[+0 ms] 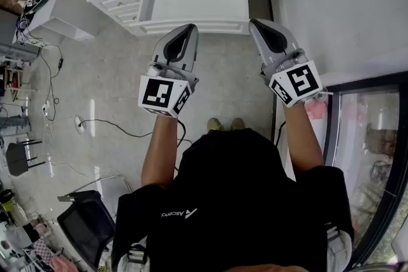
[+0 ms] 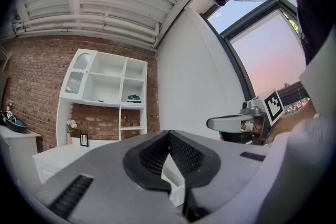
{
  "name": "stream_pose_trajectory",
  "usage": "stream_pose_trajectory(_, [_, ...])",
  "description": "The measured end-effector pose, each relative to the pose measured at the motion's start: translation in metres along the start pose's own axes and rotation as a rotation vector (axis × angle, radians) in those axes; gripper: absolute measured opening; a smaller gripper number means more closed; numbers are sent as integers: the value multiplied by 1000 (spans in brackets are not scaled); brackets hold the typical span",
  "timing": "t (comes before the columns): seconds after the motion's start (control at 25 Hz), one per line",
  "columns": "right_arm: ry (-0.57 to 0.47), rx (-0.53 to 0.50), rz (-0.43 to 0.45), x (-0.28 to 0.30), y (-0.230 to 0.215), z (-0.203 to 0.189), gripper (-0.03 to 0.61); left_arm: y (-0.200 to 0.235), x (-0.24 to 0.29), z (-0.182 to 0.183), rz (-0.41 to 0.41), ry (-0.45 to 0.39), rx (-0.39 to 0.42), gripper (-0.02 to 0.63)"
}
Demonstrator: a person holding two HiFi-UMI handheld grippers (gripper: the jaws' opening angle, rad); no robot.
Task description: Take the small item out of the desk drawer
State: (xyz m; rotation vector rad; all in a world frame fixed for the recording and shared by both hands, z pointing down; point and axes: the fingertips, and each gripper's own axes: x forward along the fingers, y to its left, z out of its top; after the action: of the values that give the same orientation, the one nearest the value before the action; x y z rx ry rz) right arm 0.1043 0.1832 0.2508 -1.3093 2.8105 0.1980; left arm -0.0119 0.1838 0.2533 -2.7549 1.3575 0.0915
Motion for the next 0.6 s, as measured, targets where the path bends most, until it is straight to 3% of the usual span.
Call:
stream_pose_trajectory(0.44, [-23, 4, 0, -9, -22, -3, 3, -8, 17, -5, 27, 7, -6, -2])
stream_pose_trajectory(0.6, [-14, -5, 2, -14, -34, -9, 66, -15, 25, -9, 46, 15, 0, -2])
